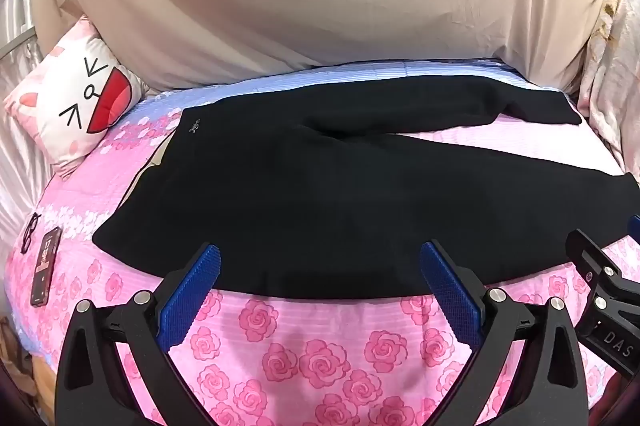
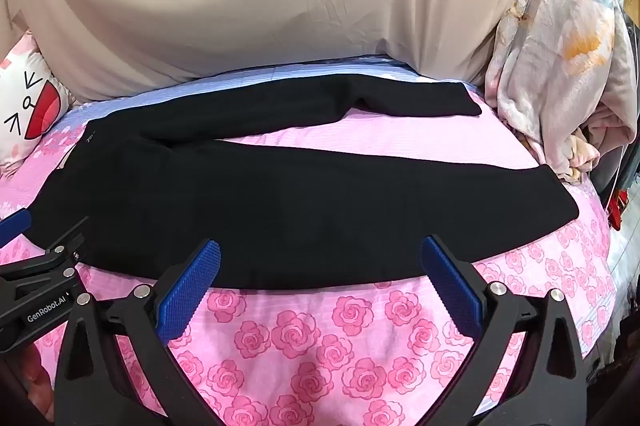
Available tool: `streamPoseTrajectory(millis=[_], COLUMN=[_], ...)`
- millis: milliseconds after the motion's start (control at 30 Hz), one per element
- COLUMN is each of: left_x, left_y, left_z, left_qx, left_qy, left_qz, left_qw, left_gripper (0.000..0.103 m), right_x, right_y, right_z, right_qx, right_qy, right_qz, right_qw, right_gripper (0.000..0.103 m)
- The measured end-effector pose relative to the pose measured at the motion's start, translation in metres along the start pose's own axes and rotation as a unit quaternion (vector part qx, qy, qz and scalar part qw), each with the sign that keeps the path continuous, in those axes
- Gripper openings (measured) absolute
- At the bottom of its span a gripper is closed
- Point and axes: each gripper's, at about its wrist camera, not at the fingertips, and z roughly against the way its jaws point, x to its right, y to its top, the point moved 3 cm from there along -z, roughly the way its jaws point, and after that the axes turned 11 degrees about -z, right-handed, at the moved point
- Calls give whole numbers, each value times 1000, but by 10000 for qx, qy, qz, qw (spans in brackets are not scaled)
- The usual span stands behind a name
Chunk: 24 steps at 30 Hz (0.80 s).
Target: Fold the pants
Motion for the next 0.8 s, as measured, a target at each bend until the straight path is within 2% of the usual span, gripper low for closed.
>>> streamPoseTrajectory(millis=[33, 800], left_x=[0, 0], left_y=[0, -1], left_z=[0, -1], left_qx=[1, -36], left_qy=[-9, -33], left_qz=[-4, -16], left_qw=[10000, 10000], left_gripper=[98, 98], right_x=[0, 1], right_y=[0, -1], right_z=[-2, -2], right_qx=[-139, -141], right_qy=[-50, -28], right_qz=[29, 16], right_qw=[9999, 9999], right_gripper=[98, 98])
